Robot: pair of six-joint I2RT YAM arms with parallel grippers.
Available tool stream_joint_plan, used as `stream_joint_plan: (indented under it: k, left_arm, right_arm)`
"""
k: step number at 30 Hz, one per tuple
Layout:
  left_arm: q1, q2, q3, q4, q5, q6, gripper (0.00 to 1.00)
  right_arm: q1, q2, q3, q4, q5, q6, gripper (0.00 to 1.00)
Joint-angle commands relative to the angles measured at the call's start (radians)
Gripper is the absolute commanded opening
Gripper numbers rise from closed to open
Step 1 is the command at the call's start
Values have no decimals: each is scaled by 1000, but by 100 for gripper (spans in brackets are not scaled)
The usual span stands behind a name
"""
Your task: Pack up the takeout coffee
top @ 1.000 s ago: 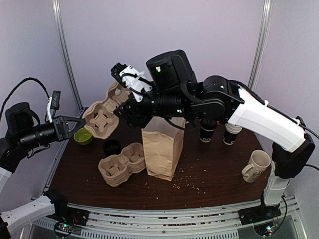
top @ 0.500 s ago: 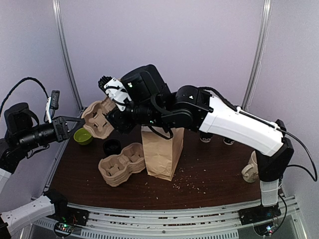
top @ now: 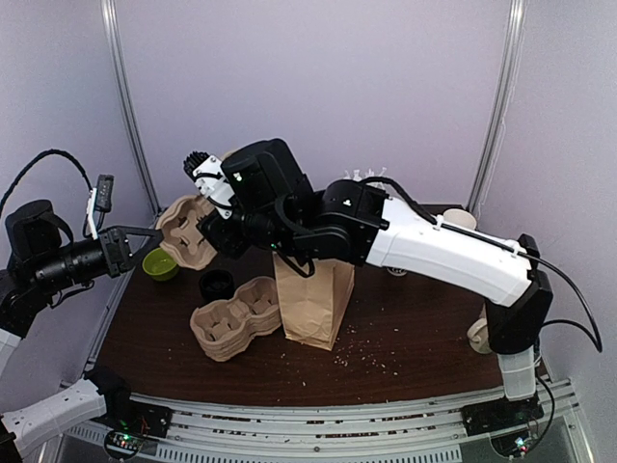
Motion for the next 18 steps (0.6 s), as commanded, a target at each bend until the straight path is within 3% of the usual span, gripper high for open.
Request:
stream_joint_plan:
  k: [1, 18]
  left_arm:
    - [7, -5, 32, 27, 15, 16, 0]
    - [7, -13, 27, 30, 28, 15, 0]
  right_arm:
    - [9, 19, 20, 33, 33, -11, 66]
    - [15, 30, 16, 48, 55, -27, 45]
